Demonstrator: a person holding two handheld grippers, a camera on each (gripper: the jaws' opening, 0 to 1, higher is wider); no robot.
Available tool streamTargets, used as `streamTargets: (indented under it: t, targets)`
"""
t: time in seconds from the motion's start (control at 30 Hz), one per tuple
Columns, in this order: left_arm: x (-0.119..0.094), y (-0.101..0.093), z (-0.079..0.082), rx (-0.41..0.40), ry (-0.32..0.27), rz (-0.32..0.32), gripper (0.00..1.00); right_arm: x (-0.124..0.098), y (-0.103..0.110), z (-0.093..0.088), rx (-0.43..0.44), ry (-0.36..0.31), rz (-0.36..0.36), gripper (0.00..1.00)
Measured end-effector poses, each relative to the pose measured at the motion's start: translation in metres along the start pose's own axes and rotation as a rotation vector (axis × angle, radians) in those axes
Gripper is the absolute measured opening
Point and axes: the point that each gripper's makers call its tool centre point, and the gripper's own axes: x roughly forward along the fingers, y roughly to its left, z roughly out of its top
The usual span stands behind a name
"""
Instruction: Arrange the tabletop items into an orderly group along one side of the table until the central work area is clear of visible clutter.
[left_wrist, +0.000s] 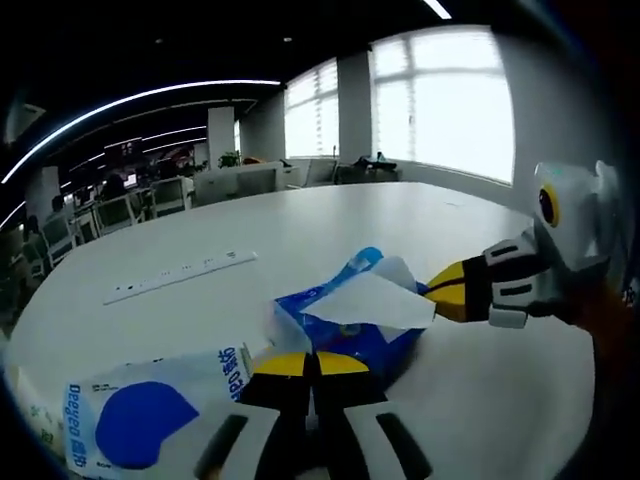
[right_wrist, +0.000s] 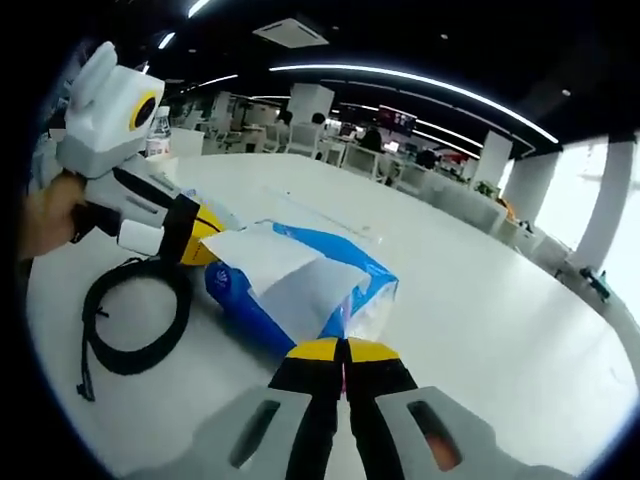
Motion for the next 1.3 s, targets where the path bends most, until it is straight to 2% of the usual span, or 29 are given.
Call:
streamTargets:
  t: [0.23, 0.4, 0.53, 0.67, 0.77, 0.87, 1.07, 1.13, 1.3]
  targets:
    - [0.004, 0.005, -0.002, -0.007, 0.003, -0.011, 0.0, 0.0, 0.003, -0.006, 0.033, -0.008, 0.016, 0.0]
    - [0.003, 0.002, -0.01, -0.021, 0.008, -0.012, 0.0, 0.001, 0.003, -0.008, 0.064, -0.013, 0.02, 0.0]
    - [0.002, 0.001, -0.009, -0.015, 0.007, -0.017, 0.01, 0.0, 0.002, -0.009, 0.097, -0.025, 0.015, 0.0]
    - [-0.002, 0.004, -0.006, -0.047, -0.007, -0.021, 0.07, -0.003, -0.001, -0.007, 0.124, -0.035, 0.013, 0.02]
    - [-0.005, 0.007, -0.004, -0.083, -0.018, -0.017, 0.13, -0.007, -0.005, -0.006, 0.14, -0.042, -0.004, 0.11]
    - [-0.01, 0.01, -0.001, -0.109, -0.032, -0.012, 0.16, -0.01, -0.008, -0.005, 0.156, -0.048, -0.012, 0.13]
    - [-0.019, 0.01, 0.005, -0.112, -0.046, -0.005, 0.19, -0.013, -0.015, -0.004, 0.207, -0.063, -0.026, 0.19]
    - [-0.023, 0.01, 0.009, -0.114, -0.062, -0.001, 0.24, -0.015, -0.017, -0.005, 0.212, -0.056, -0.041, 0.19]
    - [-0.039, 0.009, 0.017, -0.112, -0.101, -0.001, 0.26, -0.023, -0.008, 0.002, 0.254, -0.057, -0.037, 0.21]
